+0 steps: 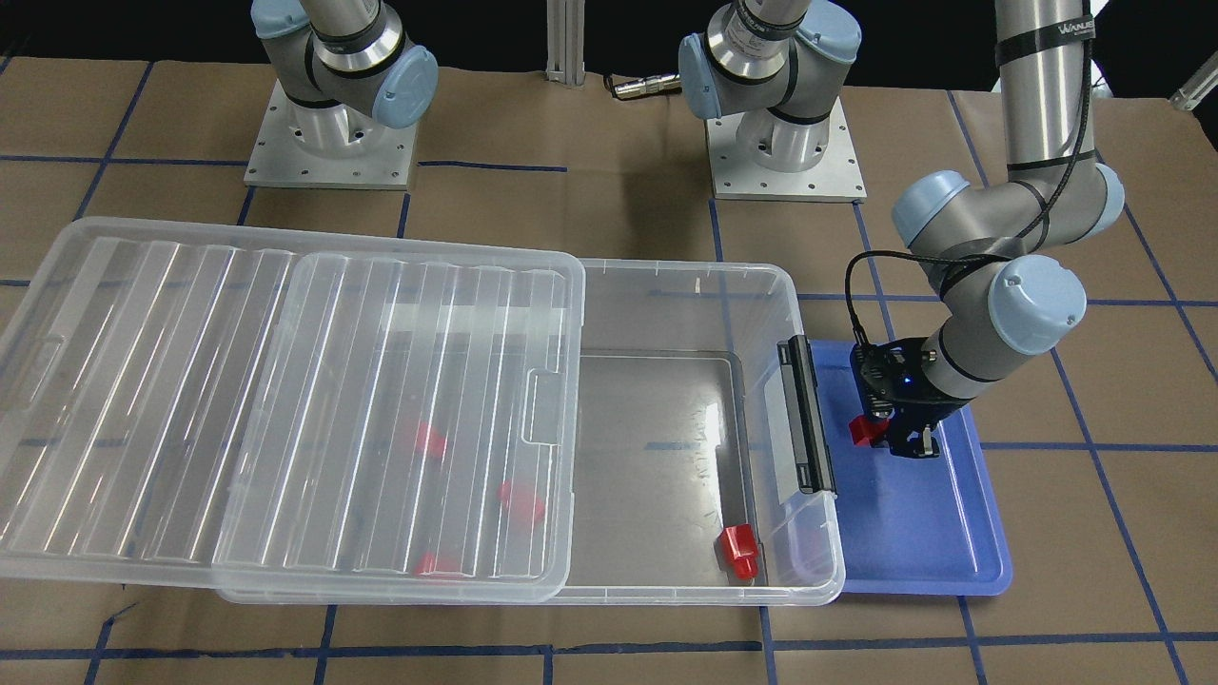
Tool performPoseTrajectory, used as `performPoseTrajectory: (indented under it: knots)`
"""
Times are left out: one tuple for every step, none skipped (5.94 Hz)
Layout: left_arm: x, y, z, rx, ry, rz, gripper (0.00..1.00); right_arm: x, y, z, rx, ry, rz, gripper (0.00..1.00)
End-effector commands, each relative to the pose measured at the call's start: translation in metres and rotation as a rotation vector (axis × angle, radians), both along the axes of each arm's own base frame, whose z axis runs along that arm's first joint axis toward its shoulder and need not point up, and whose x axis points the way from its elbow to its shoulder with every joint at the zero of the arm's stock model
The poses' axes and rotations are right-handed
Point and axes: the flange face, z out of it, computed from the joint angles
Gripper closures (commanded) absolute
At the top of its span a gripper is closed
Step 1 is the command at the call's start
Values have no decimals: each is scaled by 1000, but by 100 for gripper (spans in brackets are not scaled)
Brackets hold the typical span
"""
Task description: Place red block in blue tray from box
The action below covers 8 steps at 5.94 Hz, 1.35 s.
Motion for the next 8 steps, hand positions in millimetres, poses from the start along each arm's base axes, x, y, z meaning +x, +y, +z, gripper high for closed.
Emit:
performPoseTrajectory:
  knots:
    - [-1, -1, -5, -4, 11, 0, 20, -19, 8, -44, 1, 29, -23, 0]
    - [-1, -3, -3, -3, 10, -1, 3, -19, 14, -61, 10, 24, -37, 0]
    - [-8, -4, 14, -28, -3, -2, 3, -15, 19, -65, 16, 19, -41, 0]
    - [-24, -1, 63, -37, -1, -2, 3, -15, 19, -64, 15, 17, -43, 0]
    - [-34, 8, 129, -3, 6, 21, 3, -14, 20, -64, 13, 12, -55, 0]
    - [-43, 22, 192, 52, 19, 17, 3, -8, 20, -61, 8, 11, -84, 0]
    - [-54, 34, 240, 116, 23, 15, 2, -4, 22, -60, 5, 7, -82, 0]
    - [-66, 47, 269, 160, -3, 5, 2, -1, 24, -63, 10, 2, -77, 0]
